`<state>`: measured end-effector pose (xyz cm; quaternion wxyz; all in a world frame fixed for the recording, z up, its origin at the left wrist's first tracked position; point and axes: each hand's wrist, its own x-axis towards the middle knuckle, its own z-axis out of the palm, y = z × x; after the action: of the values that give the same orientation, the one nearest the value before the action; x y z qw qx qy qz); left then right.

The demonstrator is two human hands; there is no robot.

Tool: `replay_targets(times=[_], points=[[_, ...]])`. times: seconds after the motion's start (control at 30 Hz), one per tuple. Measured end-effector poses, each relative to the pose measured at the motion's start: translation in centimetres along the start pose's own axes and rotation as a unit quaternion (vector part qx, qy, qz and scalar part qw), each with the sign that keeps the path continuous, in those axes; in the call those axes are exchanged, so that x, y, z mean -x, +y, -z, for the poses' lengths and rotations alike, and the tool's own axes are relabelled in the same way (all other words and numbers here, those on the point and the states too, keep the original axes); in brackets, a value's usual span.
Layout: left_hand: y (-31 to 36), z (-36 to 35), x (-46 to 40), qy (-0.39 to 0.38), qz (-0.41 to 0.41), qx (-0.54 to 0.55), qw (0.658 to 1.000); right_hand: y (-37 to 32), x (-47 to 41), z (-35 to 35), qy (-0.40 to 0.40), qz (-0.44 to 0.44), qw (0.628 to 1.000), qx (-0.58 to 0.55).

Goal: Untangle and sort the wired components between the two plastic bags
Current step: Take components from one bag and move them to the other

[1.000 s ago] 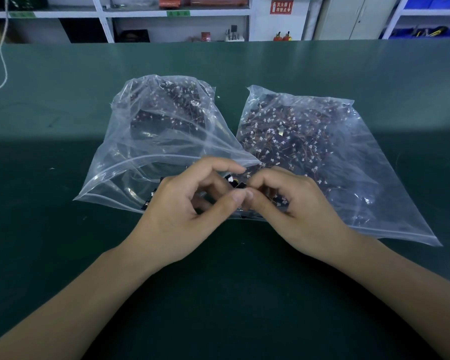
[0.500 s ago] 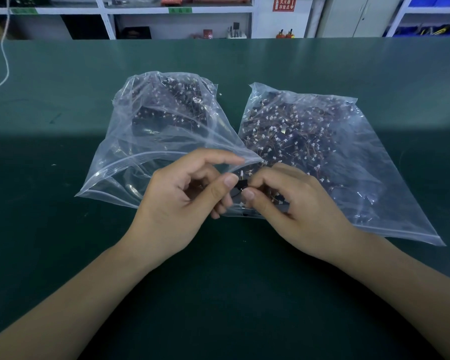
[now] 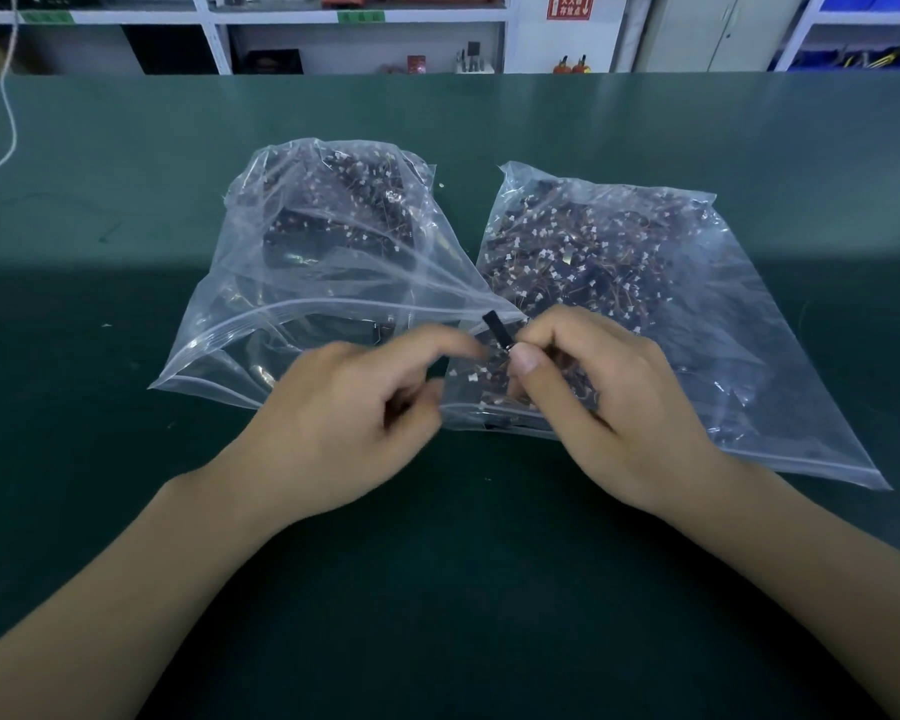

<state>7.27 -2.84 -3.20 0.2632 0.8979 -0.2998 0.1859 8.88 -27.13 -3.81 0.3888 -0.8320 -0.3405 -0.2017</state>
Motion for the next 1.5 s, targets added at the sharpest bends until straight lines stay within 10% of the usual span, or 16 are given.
replay_targets(times=[0.17,0.7,1.5], points=[[-0.1,0.4,0.0,-0.014,0.004,-0.069,0.998,0.4,-0.2,0.0,0.039,0.002,0.999,0.008],[1.3,-0.5,-0.2,0.026,0.093,0.195,0.976,1.0,-0.1,-0.2,0.05,0.052,0.995,0.071],[1.0,-1.0,-0.1,0.083,0.08,0.164,0.98,0.0,0.1,-0.4,-0.052,-0.075,0.985,-0.146]])
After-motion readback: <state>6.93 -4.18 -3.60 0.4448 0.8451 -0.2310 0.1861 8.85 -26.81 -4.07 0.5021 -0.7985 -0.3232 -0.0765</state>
